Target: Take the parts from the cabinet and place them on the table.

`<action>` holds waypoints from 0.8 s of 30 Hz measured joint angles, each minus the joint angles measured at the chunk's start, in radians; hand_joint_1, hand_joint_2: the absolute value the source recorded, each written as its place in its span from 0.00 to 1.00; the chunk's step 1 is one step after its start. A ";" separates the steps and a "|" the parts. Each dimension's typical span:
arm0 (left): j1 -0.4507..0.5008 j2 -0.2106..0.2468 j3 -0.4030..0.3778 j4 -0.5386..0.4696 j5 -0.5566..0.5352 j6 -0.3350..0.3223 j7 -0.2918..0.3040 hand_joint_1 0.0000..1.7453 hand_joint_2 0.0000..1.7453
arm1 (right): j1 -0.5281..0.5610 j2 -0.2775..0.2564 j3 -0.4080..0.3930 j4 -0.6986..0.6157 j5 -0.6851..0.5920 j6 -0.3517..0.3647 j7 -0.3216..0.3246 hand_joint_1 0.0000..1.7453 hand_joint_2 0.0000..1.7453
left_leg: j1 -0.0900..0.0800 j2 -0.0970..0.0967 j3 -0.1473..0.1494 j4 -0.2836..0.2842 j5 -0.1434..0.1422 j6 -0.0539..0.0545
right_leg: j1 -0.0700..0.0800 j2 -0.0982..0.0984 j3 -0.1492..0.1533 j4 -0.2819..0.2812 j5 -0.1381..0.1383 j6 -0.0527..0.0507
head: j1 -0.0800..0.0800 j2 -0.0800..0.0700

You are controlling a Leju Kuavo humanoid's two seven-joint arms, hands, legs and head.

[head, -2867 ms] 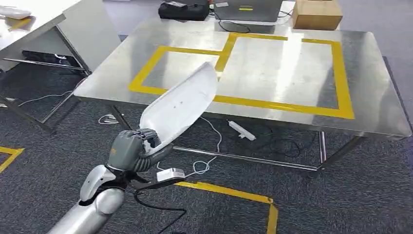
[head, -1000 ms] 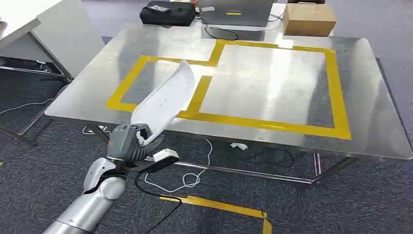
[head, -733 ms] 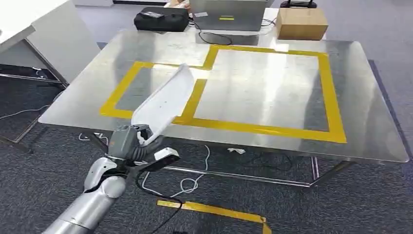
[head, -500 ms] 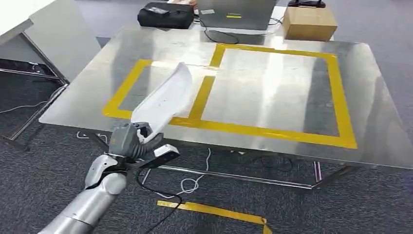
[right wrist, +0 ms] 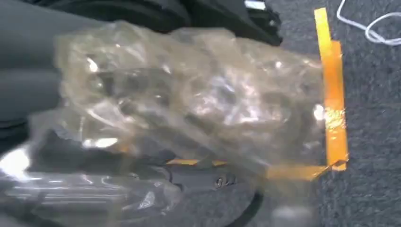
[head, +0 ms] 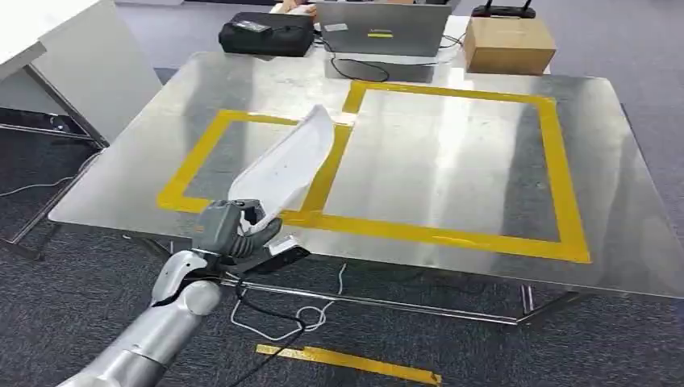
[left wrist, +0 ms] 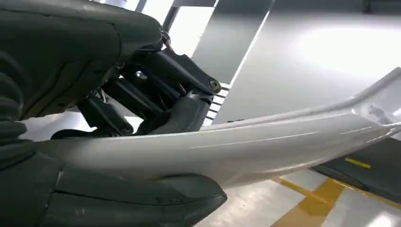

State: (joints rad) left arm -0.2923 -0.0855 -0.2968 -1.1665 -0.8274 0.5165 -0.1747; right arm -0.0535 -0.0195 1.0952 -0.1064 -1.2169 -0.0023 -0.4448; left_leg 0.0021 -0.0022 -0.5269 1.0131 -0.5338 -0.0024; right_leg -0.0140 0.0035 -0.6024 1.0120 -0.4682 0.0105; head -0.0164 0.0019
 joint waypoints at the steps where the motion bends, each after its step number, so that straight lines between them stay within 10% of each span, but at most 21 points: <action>1: -0.006 0.000 0.000 0.002 0.000 0.000 0.000 1.00 1.00 | 0.000 0.000 0.002 0.000 0.000 0.000 -0.001 0.00 0.00 | -0.001 0.000 -0.014 0.037 -0.016 -0.005 | 0.000 -0.001 0.008 -0.001 -0.006 -0.010 | -0.005 0.000; 4: -0.009 0.001 0.000 0.012 0.000 0.000 0.001 1.00 1.00 | -0.004 -0.001 0.005 0.000 0.000 -0.001 -0.001 0.00 0.00 | 0.005 0.000 -0.148 0.267 -0.098 -0.015 | 0.001 -0.001 0.021 -0.001 -0.021 -0.018 | -0.006 0.000; 6: -0.007 0.001 -0.001 0.022 0.000 -0.001 0.002 1.00 1.00 | 0.000 -0.001 0.005 0.000 0.000 0.000 -0.001 0.00 0.00 | 0.005 0.000 -0.195 0.310 -0.072 -0.015 | 0.002 0.002 0.036 -0.001 -0.032 -0.018 | -0.006 0.000; 9: -0.015 0.001 -0.001 0.035 -0.005 -0.003 0.006 1.00 1.00 | 0.000 -0.001 0.007 0.000 0.002 0.000 0.000 0.00 0.00 | 0.002 0.000 -0.128 0.096 0.104 0.002 | 0.003 0.007 0.072 -0.001 -0.056 -0.012 | -0.006 0.000; 10: -0.021 0.001 -0.001 0.041 -0.009 -0.003 0.007 1.00 1.00 | 0.000 -0.001 0.009 -0.001 0.003 0.000 0.000 0.00 0.00 | -0.001 -0.001 -0.110 0.056 0.115 0.010 | 0.002 0.007 0.074 -0.003 -0.062 -0.009 | -0.006 0.000; 16: -0.061 -0.008 -0.014 0.091 -0.025 -0.007 0.019 1.00 1.00 | -0.009 -0.002 0.014 -0.002 0.007 -0.001 0.009 0.00 0.00 | 0.003 -0.002 -0.073 -0.007 0.082 0.033 | 0.006 0.001 0.067 0.002 -0.082 0.026 | -0.006 0.000; 20: -0.091 -0.021 -0.028 0.142 -0.029 -0.012 0.019 1.00 1.00 | -0.012 -0.002 0.023 -0.002 0.015 0.000 0.011 0.00 0.00 | 0.004 -0.001 -0.055 -0.007 0.063 0.041 | 0.002 0.001 -0.122 0.299 -0.174 0.035 | -0.004 0.000; 22: -0.094 -0.025 -0.034 0.164 -0.032 -0.014 0.020 1.00 1.00 | -0.009 -0.003 0.028 -0.003 0.018 -0.001 0.014 0.00 0.00 | 0.004 -0.002 -0.036 -0.007 0.049 0.040 | 0.002 0.001 -0.146 0.289 -0.113 0.038 | -0.004 0.000; 24: -0.108 -0.030 -0.042 0.185 -0.034 -0.016 0.022 1.00 1.00 | -0.009 -0.005 0.030 -0.003 0.020 -0.002 0.014 0.00 0.00 | 0.005 -0.003 -0.010 -0.007 0.030 0.035 | 0.001 -0.001 -0.090 0.122 0.014 0.036 | -0.004 0.000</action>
State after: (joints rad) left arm -0.3999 -0.1155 -0.3383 -0.9812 -0.8618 0.5009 -0.1526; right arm -0.0627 -0.0240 1.1250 -0.1091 -1.1967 -0.0042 -0.4307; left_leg 0.0073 -0.0054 -0.5369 1.0063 -0.5037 0.0323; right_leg -0.0128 0.0025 -0.6922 1.1341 -0.4545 0.0462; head -0.0202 0.0015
